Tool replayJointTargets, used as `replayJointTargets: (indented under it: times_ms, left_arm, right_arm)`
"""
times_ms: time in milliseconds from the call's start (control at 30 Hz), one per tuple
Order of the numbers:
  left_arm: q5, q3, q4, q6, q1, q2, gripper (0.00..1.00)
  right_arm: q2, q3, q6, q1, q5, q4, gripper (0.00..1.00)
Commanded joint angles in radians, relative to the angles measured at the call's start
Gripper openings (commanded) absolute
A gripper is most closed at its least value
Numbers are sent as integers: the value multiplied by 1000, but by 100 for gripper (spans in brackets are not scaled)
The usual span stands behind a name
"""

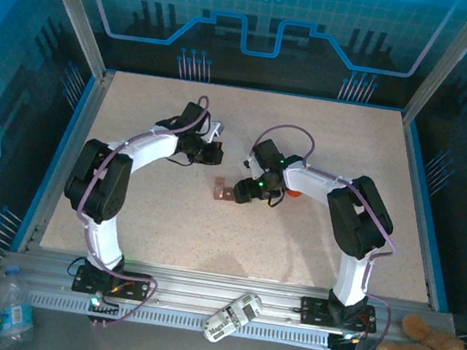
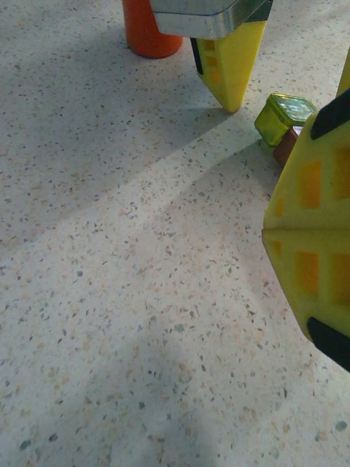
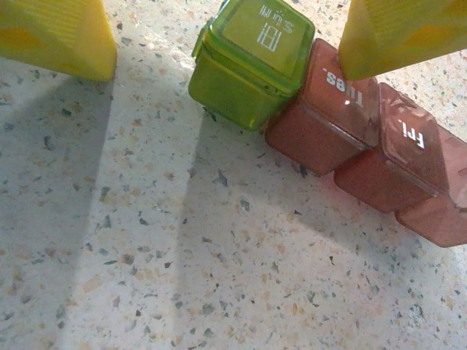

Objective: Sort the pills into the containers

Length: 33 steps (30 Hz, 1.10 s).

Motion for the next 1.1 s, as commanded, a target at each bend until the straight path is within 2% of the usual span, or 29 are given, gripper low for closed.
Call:
replayJointTargets:
  times_ms: [0, 633, 1067]
  left_arm:
    - [17, 44, -53, 2, -15, 32, 0]
    - [0, 56, -65, -2, -33, 62, 0]
    - [-3, 63, -65, -2, -34, 69, 0]
  right_arm:
    - [20, 4, 14, 9, 18, -2, 80]
    - [-11, 70, 28, -20, -35, -15, 81]
    - [52, 83, 28, -33, -40, -15, 81]
